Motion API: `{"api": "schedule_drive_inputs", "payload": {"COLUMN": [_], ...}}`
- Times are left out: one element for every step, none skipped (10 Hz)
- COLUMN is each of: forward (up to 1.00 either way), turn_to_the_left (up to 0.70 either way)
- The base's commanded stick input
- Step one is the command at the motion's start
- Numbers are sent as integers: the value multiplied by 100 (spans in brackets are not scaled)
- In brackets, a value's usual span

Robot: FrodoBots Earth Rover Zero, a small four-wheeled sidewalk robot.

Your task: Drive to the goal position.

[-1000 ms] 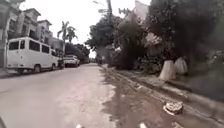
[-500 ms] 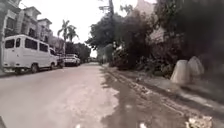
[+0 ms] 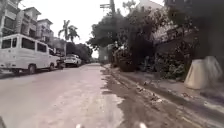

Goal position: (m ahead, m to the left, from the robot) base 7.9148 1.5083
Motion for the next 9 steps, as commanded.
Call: {"api": "schedule_drive_inputs", "payload": {"forward": [85,85,85,85,85,85,85,85,85], "turn_to_the_left": [0,0,0,0,0,0,0,0,0]}}
